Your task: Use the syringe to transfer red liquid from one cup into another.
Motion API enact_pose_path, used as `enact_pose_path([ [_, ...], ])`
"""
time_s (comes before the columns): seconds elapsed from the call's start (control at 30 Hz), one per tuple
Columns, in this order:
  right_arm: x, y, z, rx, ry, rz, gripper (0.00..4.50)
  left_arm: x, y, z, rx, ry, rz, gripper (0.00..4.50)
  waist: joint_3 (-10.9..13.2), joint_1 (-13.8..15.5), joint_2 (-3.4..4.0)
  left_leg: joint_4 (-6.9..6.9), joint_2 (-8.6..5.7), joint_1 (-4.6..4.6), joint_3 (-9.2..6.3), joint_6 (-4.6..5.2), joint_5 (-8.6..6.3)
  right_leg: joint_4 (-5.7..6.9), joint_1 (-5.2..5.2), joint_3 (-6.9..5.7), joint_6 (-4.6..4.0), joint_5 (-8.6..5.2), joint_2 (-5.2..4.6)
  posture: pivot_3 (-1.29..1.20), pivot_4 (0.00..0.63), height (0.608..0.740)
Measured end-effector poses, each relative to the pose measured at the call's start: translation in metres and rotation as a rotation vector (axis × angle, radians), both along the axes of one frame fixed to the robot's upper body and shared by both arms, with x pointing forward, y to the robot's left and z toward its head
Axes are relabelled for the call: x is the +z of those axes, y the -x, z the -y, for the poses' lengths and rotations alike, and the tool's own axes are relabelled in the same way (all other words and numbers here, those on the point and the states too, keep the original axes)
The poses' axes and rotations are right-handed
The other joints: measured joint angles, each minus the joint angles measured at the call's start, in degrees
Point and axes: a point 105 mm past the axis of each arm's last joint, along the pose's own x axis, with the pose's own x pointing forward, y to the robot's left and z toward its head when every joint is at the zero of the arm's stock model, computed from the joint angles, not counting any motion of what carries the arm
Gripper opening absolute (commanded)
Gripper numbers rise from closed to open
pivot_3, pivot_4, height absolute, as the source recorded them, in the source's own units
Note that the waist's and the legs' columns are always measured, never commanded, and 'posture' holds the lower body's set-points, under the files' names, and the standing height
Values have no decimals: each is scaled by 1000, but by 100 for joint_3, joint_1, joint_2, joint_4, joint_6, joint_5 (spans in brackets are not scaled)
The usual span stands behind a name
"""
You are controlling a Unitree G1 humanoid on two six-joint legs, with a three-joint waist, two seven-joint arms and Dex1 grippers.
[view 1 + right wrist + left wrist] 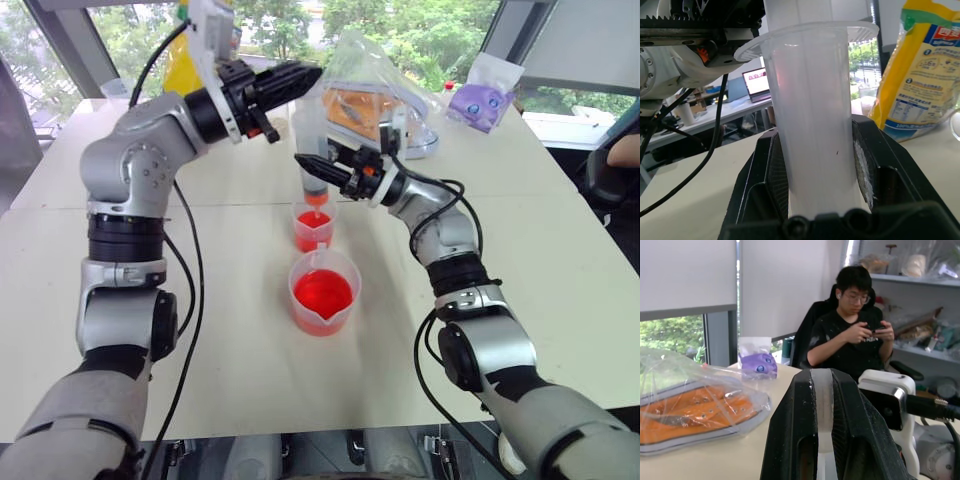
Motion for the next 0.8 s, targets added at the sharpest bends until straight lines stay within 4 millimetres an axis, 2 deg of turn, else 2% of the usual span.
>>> enact_pose_path([
  [0.8, 4, 5, -4, 43, 29, -25, 1409, -21, 7, -4, -1, -27, 18, 55, 0, 15, 0, 1, -1, 0, -1, 21, -12, 1, 0, 0, 0, 0, -2, 0, 150, 740],
])
